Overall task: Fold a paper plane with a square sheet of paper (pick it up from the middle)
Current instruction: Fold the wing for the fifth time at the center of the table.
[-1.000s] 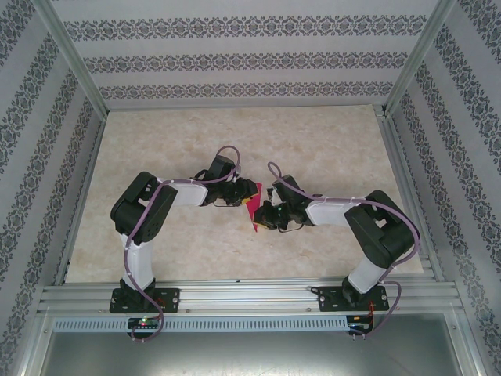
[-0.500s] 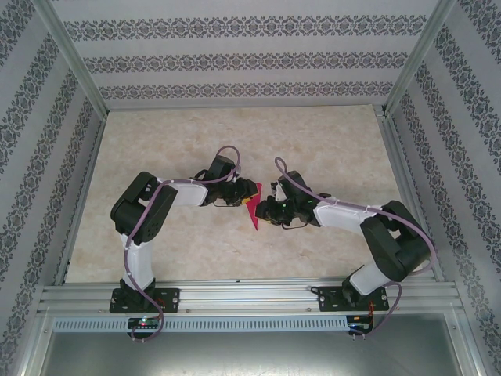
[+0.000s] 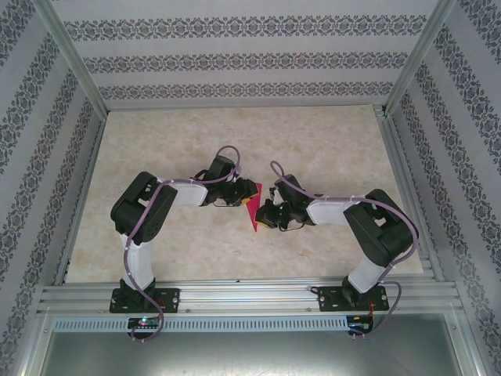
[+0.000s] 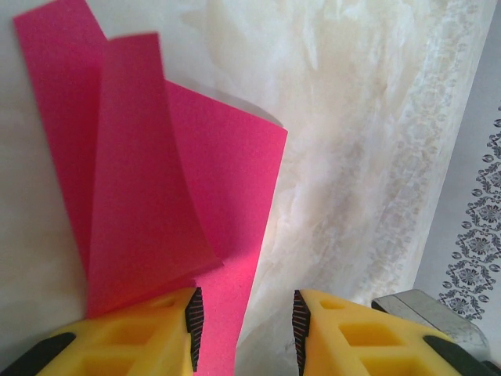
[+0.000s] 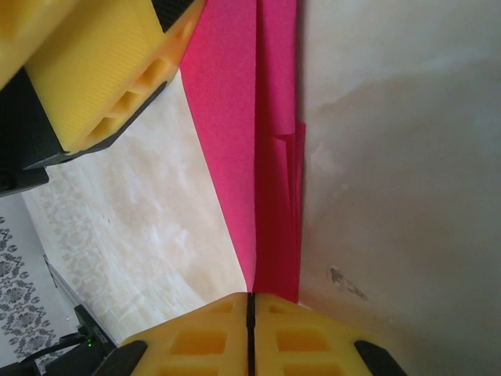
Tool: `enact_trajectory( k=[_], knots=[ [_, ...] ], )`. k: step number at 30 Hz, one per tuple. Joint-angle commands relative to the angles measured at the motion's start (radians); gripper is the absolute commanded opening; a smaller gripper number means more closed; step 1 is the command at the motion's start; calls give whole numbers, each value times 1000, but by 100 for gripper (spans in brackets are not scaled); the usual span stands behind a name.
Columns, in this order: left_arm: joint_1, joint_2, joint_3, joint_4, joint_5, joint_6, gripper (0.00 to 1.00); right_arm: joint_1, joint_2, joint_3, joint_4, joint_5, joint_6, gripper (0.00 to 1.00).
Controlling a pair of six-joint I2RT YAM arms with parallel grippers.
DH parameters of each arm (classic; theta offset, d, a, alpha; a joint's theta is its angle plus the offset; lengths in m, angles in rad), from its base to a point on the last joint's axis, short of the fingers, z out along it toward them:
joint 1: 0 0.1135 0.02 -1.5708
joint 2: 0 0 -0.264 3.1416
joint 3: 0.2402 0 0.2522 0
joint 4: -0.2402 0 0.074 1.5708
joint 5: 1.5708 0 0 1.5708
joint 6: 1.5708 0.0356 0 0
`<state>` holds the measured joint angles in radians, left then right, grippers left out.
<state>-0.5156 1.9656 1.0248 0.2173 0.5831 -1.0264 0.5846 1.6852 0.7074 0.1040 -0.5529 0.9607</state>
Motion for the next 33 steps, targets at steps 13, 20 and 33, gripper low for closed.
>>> enact_trajectory(
  k=[13,20,33],
  knots=[
    [-21,23,-45,-82,-11,-6,39,24,32,-16,-71,15,-72,9],
    [-22,23,-39,-95,-11,2,39,24,-38,-9,-41,-8,-39,16],
    [-23,24,-41,-88,-11,-2,39,46,14,-34,-17,-23,-40,4]
  ],
)
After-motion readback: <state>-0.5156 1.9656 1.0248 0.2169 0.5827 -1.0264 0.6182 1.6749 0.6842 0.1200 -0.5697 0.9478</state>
